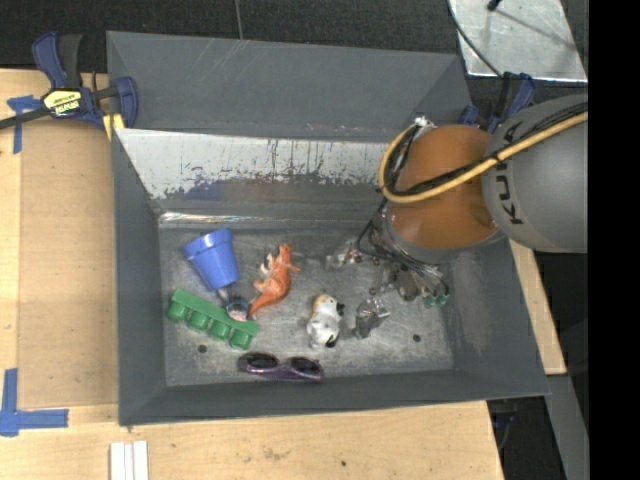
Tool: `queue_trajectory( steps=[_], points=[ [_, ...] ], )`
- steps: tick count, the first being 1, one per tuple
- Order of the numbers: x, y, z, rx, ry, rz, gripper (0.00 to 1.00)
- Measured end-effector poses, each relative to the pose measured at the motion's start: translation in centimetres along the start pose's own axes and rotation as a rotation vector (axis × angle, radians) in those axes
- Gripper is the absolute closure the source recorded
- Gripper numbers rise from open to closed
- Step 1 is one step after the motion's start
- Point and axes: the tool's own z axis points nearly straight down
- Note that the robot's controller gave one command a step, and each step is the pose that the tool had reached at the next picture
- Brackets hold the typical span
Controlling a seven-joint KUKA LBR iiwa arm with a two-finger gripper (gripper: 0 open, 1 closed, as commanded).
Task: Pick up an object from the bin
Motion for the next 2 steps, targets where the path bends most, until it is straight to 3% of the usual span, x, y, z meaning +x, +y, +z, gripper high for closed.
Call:
queue_trajectory(
  steps=[1,2],
  points=[
    [0.5,2.2,-0.5,0.001,-0.006,-0.211,0.00],
    [1.8,4.2,2.2,0.000,-0.003,-0.312,0.00]
  ],
)
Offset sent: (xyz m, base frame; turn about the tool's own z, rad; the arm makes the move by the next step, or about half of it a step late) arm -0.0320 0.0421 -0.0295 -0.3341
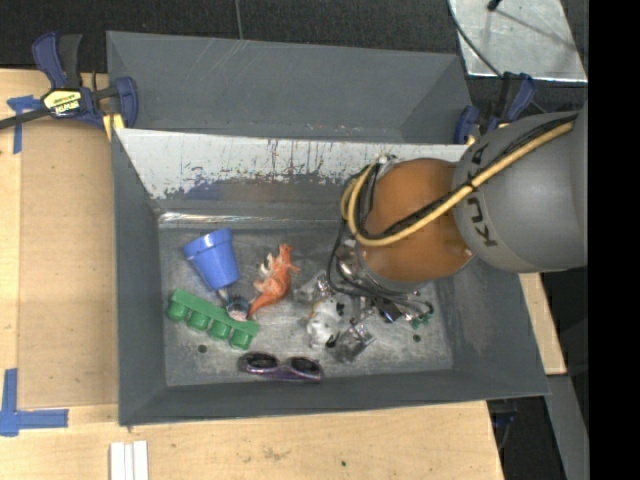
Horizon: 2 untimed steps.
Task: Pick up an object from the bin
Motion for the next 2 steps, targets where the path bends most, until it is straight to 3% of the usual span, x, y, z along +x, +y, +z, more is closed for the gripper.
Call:
queue_trajectory(
  steps=[1,2],
  points=[
    [0.65,0.94,0.13,0.011,-0.023,-0.153,1.00],
    [0.65,0.94,0.13,0.011,-0.023,-0.153,1.00]
  ],
)
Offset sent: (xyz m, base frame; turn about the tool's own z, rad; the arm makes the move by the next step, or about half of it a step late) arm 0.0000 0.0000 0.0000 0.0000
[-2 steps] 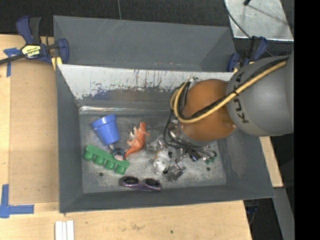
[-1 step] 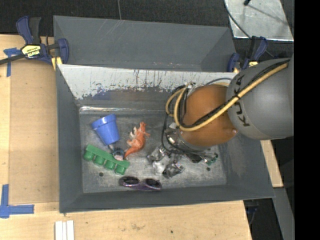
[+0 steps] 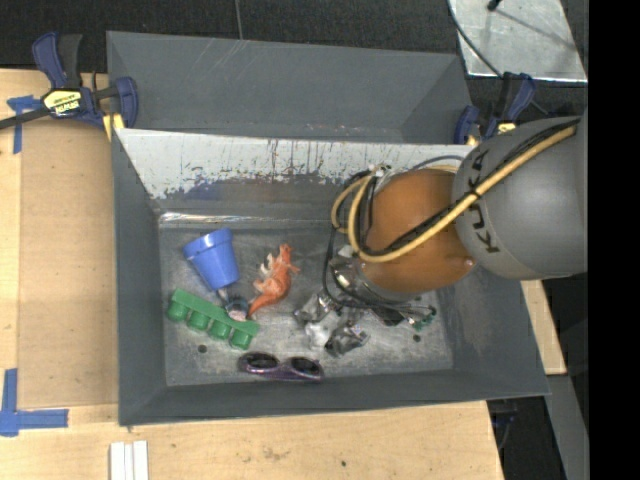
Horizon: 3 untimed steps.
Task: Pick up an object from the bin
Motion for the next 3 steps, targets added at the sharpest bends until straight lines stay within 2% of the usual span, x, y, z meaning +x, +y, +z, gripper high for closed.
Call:
queue_trajectory(
  steps=[2,3],
  points=[
    [0.2,0.1,-0.9,-0.011,0.020,0.000,1.00],
    [0.2,0.1,-1.7,-0.013,0.022,0.002,1.00]
  ],
)
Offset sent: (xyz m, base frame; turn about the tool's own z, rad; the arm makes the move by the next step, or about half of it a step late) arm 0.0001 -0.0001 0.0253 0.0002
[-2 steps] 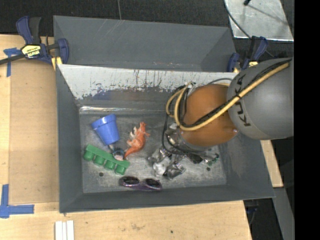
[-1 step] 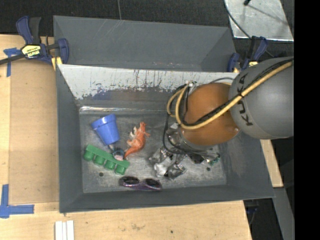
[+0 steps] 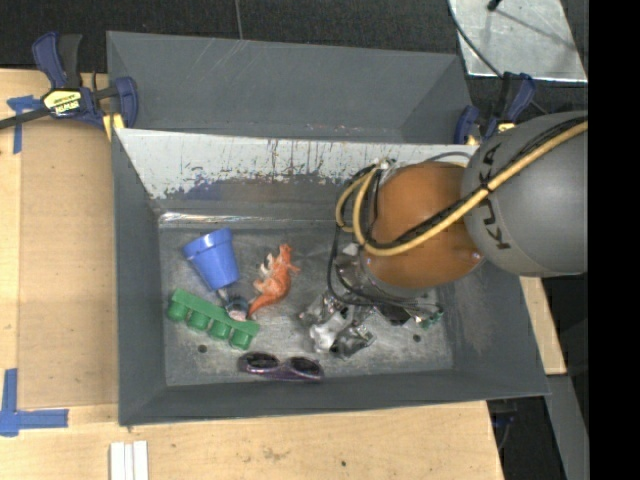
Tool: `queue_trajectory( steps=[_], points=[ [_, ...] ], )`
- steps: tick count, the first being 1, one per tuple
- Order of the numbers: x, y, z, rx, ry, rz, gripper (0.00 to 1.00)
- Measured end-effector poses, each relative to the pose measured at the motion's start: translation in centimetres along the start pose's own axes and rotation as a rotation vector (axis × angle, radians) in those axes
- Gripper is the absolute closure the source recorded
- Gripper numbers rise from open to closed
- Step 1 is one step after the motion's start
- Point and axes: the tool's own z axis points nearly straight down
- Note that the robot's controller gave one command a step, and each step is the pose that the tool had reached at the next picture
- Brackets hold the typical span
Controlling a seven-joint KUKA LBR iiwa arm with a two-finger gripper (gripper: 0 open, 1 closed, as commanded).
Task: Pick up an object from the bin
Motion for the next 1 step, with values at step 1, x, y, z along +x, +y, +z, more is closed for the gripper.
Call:
queue_trajectory(
  steps=[1],
  points=[
    [0.05,0.05,-1.09,-0.002,0.003,0.000,1.00]
  ],
)
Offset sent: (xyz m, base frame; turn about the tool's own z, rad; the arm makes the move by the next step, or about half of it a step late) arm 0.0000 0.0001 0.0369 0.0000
